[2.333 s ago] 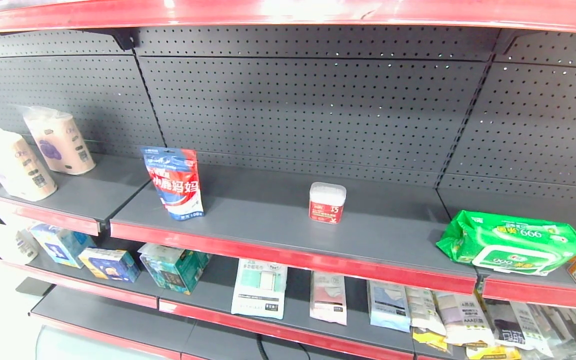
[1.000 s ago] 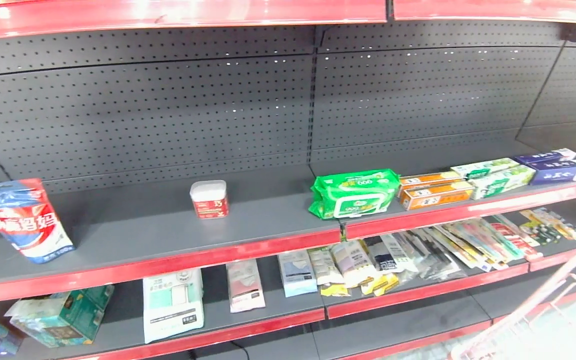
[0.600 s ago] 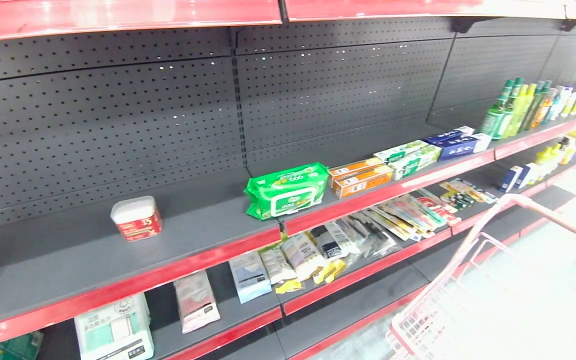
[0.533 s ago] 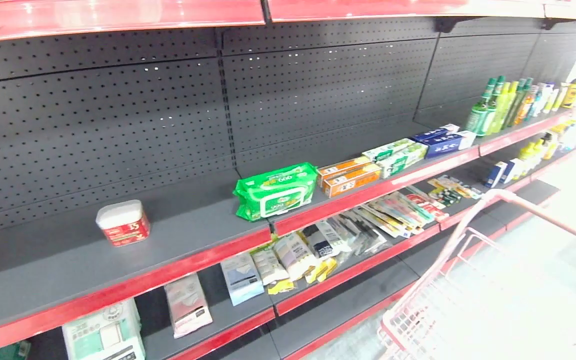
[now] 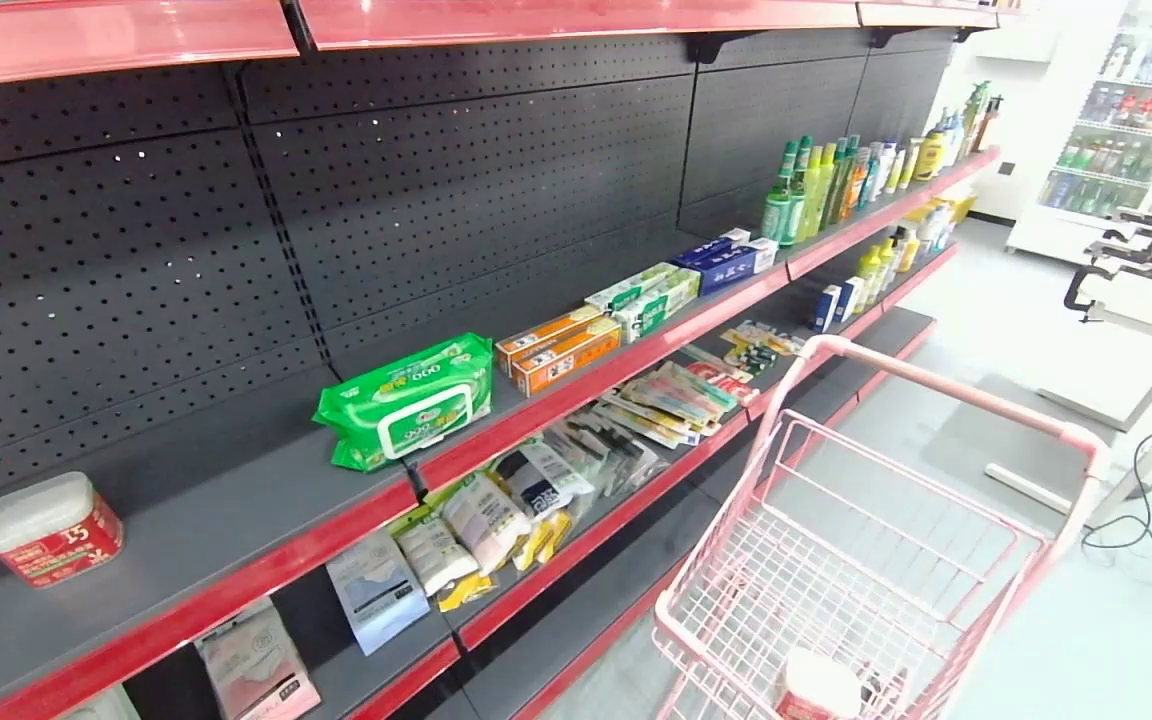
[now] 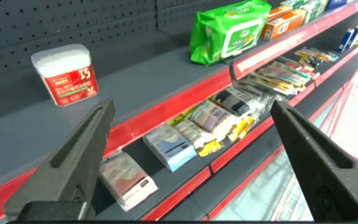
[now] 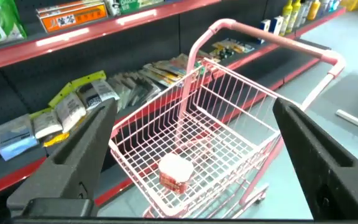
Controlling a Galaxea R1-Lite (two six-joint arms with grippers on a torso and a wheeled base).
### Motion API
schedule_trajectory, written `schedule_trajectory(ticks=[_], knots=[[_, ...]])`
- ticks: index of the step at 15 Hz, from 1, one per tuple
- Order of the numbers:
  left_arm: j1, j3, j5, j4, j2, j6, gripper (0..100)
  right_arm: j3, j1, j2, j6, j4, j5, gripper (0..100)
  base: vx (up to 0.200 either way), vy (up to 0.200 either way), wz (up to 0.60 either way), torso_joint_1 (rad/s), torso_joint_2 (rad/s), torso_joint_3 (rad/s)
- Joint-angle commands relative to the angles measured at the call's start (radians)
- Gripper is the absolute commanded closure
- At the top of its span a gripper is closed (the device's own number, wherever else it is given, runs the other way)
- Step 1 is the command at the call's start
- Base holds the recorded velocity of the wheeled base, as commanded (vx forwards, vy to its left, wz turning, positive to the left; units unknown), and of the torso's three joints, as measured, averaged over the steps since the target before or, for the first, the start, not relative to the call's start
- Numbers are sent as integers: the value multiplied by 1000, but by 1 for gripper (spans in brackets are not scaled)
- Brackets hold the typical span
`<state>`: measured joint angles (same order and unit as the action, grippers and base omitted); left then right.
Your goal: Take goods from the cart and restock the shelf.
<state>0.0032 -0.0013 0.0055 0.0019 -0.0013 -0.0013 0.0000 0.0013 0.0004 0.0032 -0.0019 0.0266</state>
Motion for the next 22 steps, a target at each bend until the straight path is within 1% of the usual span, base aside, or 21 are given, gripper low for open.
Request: schedule_trajectory(ticks=[1, 7, 8, 9, 10, 11, 12, 13, 14, 15, 16, 17, 18, 19, 20, 21, 22], knots=[[0, 0, 1, 1, 1, 0, 0, 0, 0, 1, 0, -1, -1, 0, 0, 0, 0, 0, 0, 0], [0, 0, 1, 0, 1, 0, 0, 0, 2, 13, -3, -1, 1, 0, 0, 0, 0, 0, 0, 0], [0, 1, 1, 0, 1, 0, 0, 0, -4, 33, 27, -4, -10, 0, 0, 0, 0, 0, 0, 0], [0, 1, 1, 1, 1, 0, 0, -2, -23, 38, 70, -12, -53, 0, 0, 0, 0, 0, 0, 0], [0, 0, 1, 1, 1, 0, 0, -135, -6, 107, 89, -36, -94, 0, 0, 0, 0, 0, 0, 0], [0, 0, 1, 1, 1, 0, 0, -433, 9, 385, 213, -38, -143, 0, 0, 0, 0, 0, 0, 0], [0, 0, 1, 1, 1, 0, 0, -637, 16, 587, 290, -7, -160, 0, 0, 0, 0, 0, 0, 0], [0, 0, 1, 1, 1, 0, 0, -681, 6, 699, 242, 5, -169, 0, 0, 0, 0, 0, 0, 0], [0, 0, 1, 1, 1, 0, 0, -670, -41, 842, 84, 16, -189, 0, 0, 0, 0, 0, 0, 0], [0, 1, 1, 1, 1, 0, 0, -670, -50, 923, 50, 7, -168, 0, 0, 0, 0, 0, 0, 0], [0, 0, 1, 1, 1, 0, 0, -713, -104, 1202, 66, -3, -88, 0, 0, 0, 0, 0, 0, 0], [0, 0, 1, 1, 1, 0, 0, -726, -104, 1348, -9, -3, -47, 0, 0, 0, 0, 0, 0, 0], [0, 0, 1, 1, 1, 0, 0, -713, -106, 1460, -129, -4, -1, 0, 0, 0, 0, 0, 0, 0], [0, 0, 1, 1, 1, 0, 0, -706, -107, 1529, -212, -10, 30, 0, 0, 0, 0, 0, 0, 0], [-2, 0, 1, 1, 1, 0, 0, -718, -103, 1638, -336, -13, 73, 0, 0, 0, 0, 0, 0, 0], [0, 0, 1, 0, 1, 0, 0, -729, -99, 1716, -407, -15, 104, 0, 0, 0, 0, 0, 0, 0], [0, 0, 1, 0, 1, 0, 0, -729, -99, 1716, -407, -15, 104, 0, 0, 0, 0, 0, 0, 0]])
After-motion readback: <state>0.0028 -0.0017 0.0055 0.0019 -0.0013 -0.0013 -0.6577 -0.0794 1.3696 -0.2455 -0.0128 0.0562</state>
